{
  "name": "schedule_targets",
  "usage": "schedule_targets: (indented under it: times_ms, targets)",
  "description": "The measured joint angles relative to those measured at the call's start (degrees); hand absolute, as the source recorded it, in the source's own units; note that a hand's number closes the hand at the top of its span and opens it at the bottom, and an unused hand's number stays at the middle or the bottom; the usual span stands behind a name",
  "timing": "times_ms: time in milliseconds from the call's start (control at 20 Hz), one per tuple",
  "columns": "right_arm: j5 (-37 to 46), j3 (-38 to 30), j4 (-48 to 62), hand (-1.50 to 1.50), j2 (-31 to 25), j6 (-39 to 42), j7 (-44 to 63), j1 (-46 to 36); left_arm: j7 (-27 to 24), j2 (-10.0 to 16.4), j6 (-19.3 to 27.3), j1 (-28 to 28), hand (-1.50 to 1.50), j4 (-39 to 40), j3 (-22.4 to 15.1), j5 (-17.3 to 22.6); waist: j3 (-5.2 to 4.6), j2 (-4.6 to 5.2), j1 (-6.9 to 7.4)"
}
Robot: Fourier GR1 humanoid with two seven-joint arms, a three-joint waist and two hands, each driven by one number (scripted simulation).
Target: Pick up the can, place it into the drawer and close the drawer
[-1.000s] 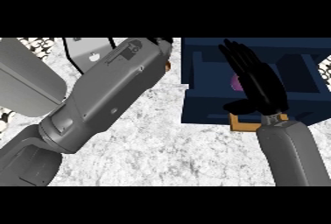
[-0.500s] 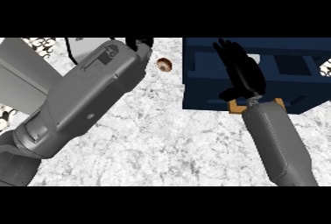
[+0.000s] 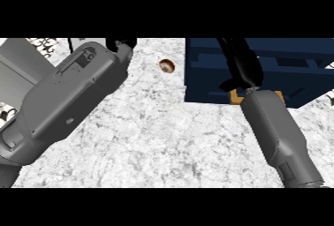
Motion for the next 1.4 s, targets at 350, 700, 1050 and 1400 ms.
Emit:
schedule_targets:
  times_ms: [350, 700, 1050, 1400]
  targets:
    - [0.4, -3.4, 11.1, -1.50, -1.0, -7.0, -0.9, -6.6, 2.8, 2.8, 0.1, 1.1, -1.50, -4.0, 0.5, -1.1, 0.36, 0.69, 0.69]
    - [0.4, -6.2, 20.3, -1.50, -2.5, -11.5, -0.8, -13.0, 4.1, 4.6, -0.3, 2.9, -1.50, -7.3, 0.8, -2.5, 0.95, 1.75, 1.53]
    - [1.2, -7.3, 26.2, -1.50, -4.2, -11.7, 0.7, -17.6, 5.7, 5.9, -0.4, 4.0, -1.50, -10.8, 0.9, -3.2, 1.29, 2.48, 2.50]
    - [0.8, -8.4, 30.3, -1.50, -5.6, -8.5, -0.7, -20.7, 7.5, 6.8, 0.5, 4.6, -1.50, -13.6, 0.6, -4.0, 1.70, 3.06, 2.97]
